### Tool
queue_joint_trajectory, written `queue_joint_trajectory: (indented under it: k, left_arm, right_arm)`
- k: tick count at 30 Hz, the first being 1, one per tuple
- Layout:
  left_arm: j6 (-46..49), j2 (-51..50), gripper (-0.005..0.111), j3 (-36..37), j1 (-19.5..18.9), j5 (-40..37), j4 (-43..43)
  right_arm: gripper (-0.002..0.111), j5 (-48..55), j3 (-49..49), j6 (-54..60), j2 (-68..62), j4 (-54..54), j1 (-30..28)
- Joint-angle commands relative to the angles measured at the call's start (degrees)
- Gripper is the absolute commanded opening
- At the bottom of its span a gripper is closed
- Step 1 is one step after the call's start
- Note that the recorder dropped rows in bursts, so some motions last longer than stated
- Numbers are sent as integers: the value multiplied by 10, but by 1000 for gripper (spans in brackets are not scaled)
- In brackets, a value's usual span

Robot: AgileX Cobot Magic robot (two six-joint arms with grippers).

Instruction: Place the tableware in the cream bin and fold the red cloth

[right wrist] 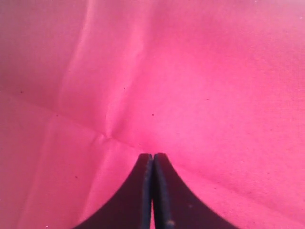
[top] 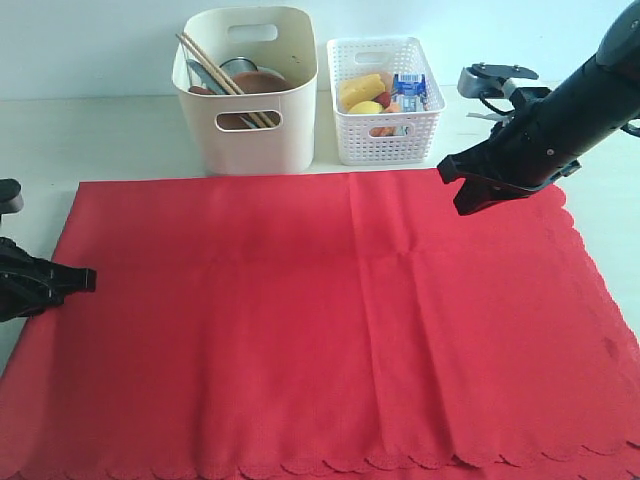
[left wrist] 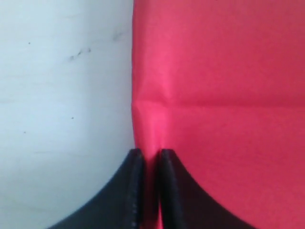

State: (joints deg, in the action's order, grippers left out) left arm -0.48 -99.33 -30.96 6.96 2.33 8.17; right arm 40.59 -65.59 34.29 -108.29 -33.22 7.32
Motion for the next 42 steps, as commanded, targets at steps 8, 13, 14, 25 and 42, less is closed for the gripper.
queue_joint_trajectory:
  k: [8, 13, 14, 25, 42]
  left_arm:
    - [45, -7, 0, -3, -22, -27, 6]
    - [49, -7, 0, -3, -79, -34, 2]
    - [51, -7, 0, -3, -92, -35, -4]
    - [170, 7, 0, -47, -174, -105, -6]
    - [172, 98, 0, -71, -166, -188, 40]
  right_arm:
    - [0, 1, 2, 6, 1, -2, 0]
    - [0, 23, 2, 27, 1, -12, 0]
    - [0, 28, 2, 38, 1, -25, 0]
    - [0, 85, 15, 163, -20, -147, 46]
    - [0, 41, 22, 167, -120, -96, 127]
